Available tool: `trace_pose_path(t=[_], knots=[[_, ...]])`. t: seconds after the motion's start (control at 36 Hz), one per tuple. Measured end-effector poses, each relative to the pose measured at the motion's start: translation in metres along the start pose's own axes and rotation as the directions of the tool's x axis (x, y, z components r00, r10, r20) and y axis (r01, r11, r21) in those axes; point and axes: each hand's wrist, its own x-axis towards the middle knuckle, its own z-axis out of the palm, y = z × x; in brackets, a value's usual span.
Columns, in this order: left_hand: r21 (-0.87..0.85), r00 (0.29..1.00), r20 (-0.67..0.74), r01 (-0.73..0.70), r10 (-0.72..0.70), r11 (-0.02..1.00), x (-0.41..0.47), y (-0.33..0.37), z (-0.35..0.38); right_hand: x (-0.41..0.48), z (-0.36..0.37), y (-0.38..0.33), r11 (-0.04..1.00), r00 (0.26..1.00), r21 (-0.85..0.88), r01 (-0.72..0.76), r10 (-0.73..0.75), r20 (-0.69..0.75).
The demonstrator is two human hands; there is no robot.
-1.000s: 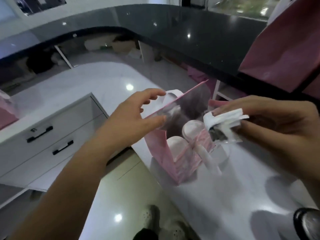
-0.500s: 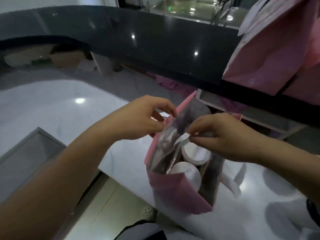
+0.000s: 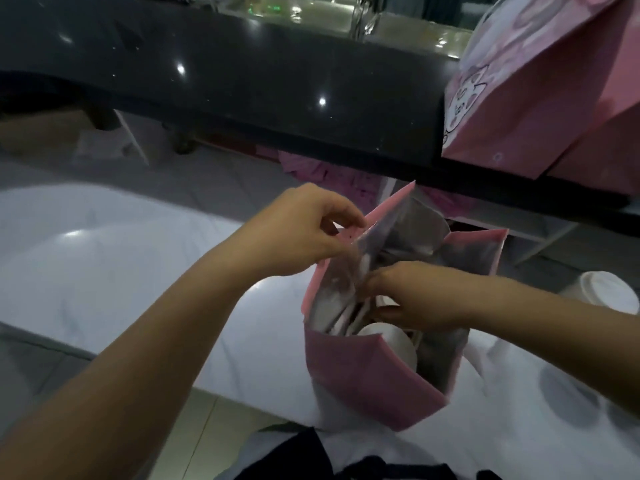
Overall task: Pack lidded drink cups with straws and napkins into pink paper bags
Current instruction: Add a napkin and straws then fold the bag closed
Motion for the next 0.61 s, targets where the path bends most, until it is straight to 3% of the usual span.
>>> trace_pose_path(t=[0.14,0.22,0.31,0.39,0.5,0.56,0.61], knots=[[-0.006,0.999,0.012,-0.052,0.052,0.999,0.013,-0.007,-0.009,-0.025,-0.031,-0.005,0.991,0.981,0.105,-0.078,0.096,-0.171],[-0.028,0.997,0.021,-0.077,0.078,0.997,0.021,-0.008,-0.009,-0.047,-0.046,-0.006,0.974,0.924,0.218,-0.066,0.142,-0.356],[-0.065,0.994,0.061,-0.087,0.091,0.994,0.026,-0.007,-0.006,-0.068,-0.047,0.002,0.924,0.773,0.382,0.027,0.223,-0.594],[-0.111,0.988,0.114,-0.089,0.102,0.990,0.027,-0.007,-0.002,-0.083,-0.040,0.021,0.895,0.596,0.442,0.053,0.327,-0.733],[-0.169,0.993,0.085,-0.071,0.087,0.983,0.017,-0.012,0.003,-0.093,-0.017,0.055,0.762,0.410,0.642,0.082,0.561,-0.719],[-0.232,0.998,0.017,-0.060,0.066,0.971,0.006,-0.016,0.005,-0.096,-0.001,0.074,0.565,0.404,0.806,0.176,0.705,-0.583],[-0.323,0.996,-0.087,-0.055,0.028,0.945,-0.009,-0.022,0.009,-0.096,0.015,0.093,0.331,0.467,0.919,0.216,0.791,-0.395]])
